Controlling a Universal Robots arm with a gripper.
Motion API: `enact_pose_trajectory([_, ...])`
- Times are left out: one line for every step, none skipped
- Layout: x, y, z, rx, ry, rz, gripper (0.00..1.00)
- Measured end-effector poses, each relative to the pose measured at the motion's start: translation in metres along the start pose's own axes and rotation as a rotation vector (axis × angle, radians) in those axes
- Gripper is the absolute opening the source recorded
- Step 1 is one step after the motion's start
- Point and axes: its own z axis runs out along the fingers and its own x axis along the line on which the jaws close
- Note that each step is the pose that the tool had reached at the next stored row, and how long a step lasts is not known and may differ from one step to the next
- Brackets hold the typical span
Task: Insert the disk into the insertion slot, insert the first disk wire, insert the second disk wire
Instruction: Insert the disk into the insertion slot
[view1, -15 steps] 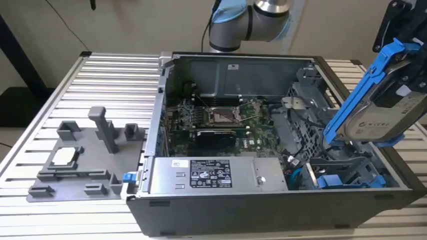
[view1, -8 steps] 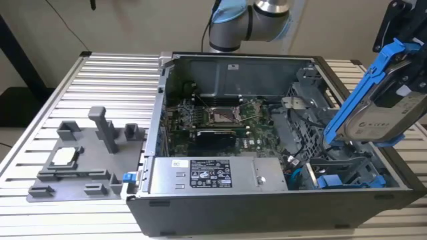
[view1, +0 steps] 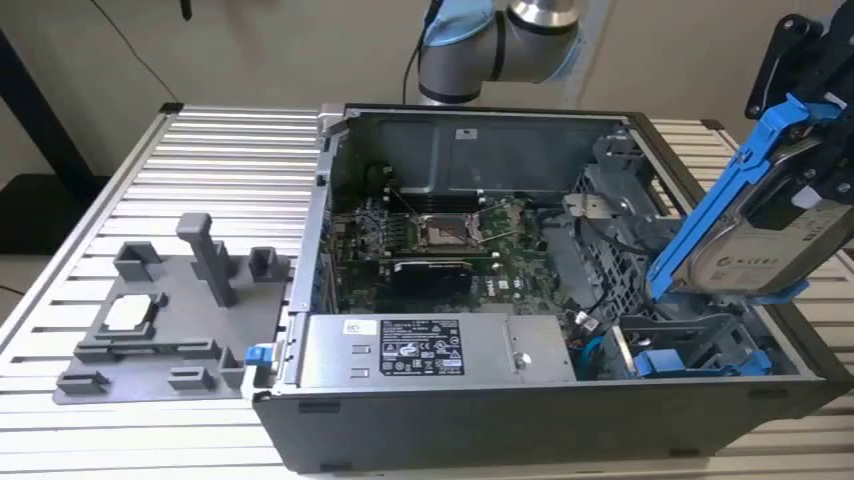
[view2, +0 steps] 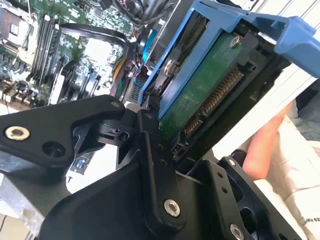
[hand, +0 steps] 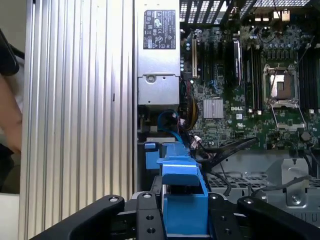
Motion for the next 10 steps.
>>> enact_pose_trajectory([0.0006,-0.0001,0.0008,0.0000,0.0002,0.000,0.33])
enact_pose_trajectory([0.0011,-0.0003,0.0020,0.0000,0.0001,0.000,0.33])
enact_pose_trajectory([0.0016,-0.0004,0.0031,0.0000,0.0003,0.000,0.33])
enact_pose_trajectory([0.0019,-0.0006,0.0042,0.0000,0.0004,0.000,0.33])
enact_pose_trajectory([0.0021,-0.0007,0.0052,0.0000,0.0003,0.000,0.33])
enact_pose_trajectory([0.0021,-0.0007,0.0055,0.0000,0.0003,0.000,0.33])
enact_pose_trajectory([0.0022,-0.0007,0.0057,0.0000,0.0005,0.000,0.33])
enact_pose_trajectory([0.0023,-0.0008,0.0062,0.0000,0.0003,0.000,0.33])
enact_pose_trajectory([0.0025,-0.0009,0.0069,-0.0002,0.0002,0.000,0.33])
enact_pose_trajectory([0.0028,-0.0010,0.0080,-0.0003,0.0001,0.000,0.33])
